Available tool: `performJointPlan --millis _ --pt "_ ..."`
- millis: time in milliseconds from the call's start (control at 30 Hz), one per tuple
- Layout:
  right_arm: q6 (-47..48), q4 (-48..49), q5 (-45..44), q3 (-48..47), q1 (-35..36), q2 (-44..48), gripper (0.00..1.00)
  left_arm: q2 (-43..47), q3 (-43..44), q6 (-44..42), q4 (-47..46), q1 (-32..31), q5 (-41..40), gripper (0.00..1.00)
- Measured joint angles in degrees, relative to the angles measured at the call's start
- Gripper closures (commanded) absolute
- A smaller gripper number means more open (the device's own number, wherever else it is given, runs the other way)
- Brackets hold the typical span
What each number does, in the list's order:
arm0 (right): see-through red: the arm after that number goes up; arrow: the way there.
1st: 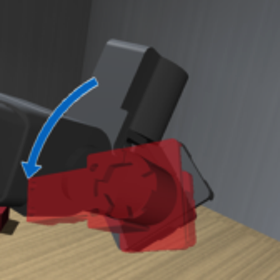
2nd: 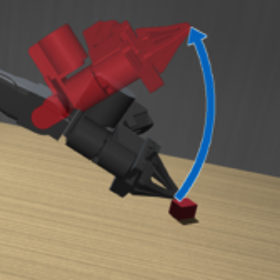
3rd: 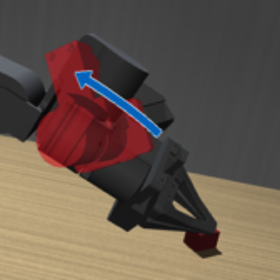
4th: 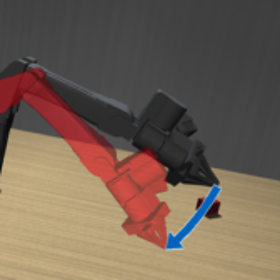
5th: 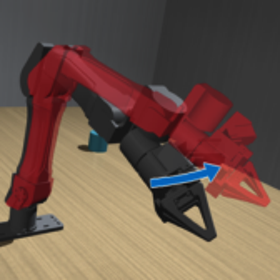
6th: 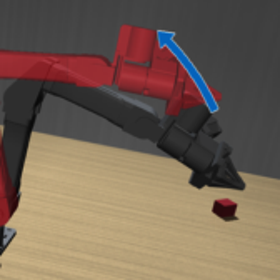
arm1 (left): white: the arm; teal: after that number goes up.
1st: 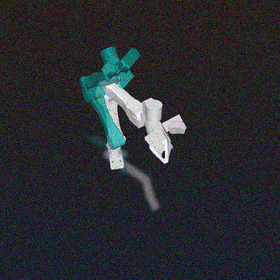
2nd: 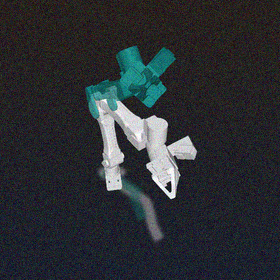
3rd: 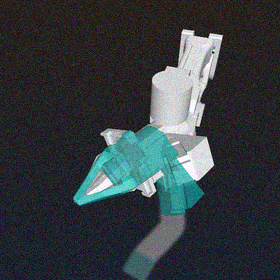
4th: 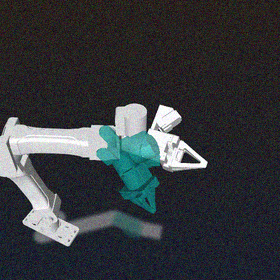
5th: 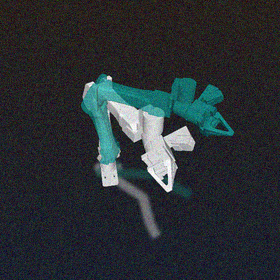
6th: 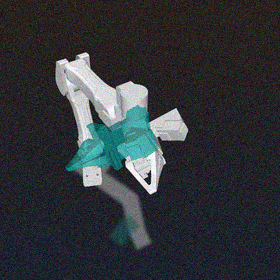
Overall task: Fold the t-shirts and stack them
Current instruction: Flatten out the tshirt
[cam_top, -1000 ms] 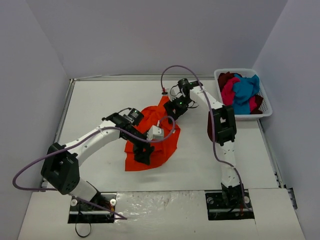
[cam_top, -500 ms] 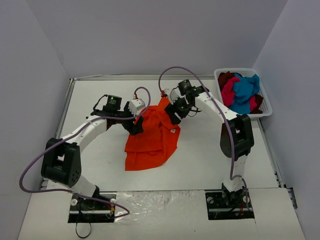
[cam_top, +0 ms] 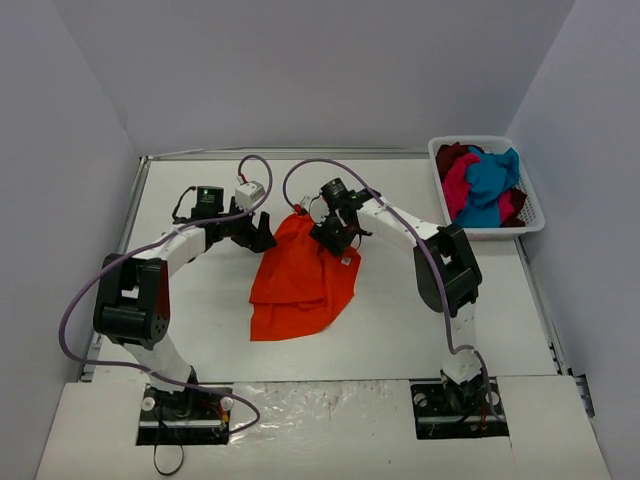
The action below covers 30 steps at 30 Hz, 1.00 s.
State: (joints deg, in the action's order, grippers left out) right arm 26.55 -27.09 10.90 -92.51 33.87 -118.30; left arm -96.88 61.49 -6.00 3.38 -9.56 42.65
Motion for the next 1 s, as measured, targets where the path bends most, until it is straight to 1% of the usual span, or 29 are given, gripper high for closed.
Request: performJointPlan --millis 67,233,467,633,700,733,767,800,833,1000 --pt "-0.11 0.26 -0.39 -0.81 0.0 -1.51 0.57 -0.15 -0.02 0.42 -0.42 0.39 0.37 0.21" --pt "-0.22 0.31 -0.9 -1.77 0.55 -3.93 0.58 -0.55 -0.46 0.42 -0.26 0.96 0.98 0.21" --pt "-0.22 0.28 -1.07 -3.19 1.88 -4.98 0.56 -0.59 -0.46 0.2 0.44 2.23 1.4 0.22" --pt "-0.17 0.24 -1.38 -3.3 2.82 -5.03 0.57 -0.63 -0.46 0.2 0.83 2.84 1.44 0.22" --pt "-0.13 0.26 -1.86 -3.3 2.95 -5.03 0.63 -0.76 -0.46 0.2 0.92 2.84 1.46 0.23" --pt "-0.15 0.26 -2.34 -3.3 2.97 -5.03 0.71 -0.85 -0.46 0.2 1.03 2.84 1.46 0.23" --pt "0.02 0.26 -2.82 -3.3 2.97 -5.07 0.88 -0.96 -0.46 0.2 1.14 2.84 1.46 0.23" --pt "-0.02 0.28 -3.32 -3.3 2.97 -5.14 0.96 -1.09 -0.46 0.2 1.22 2.84 1.51 0.23" --pt "-0.04 0.28 -3.69 -3.3 2.97 -5.25 1.0 -1.2 -0.46 0.2 1.29 2.84 1.57 0.23" --pt "-0.39 0.28 -4.83 -3.3 2.95 -5.33 1.0 -1.62 -0.46 -0.13 2.29 2.84 2.36 0.25"
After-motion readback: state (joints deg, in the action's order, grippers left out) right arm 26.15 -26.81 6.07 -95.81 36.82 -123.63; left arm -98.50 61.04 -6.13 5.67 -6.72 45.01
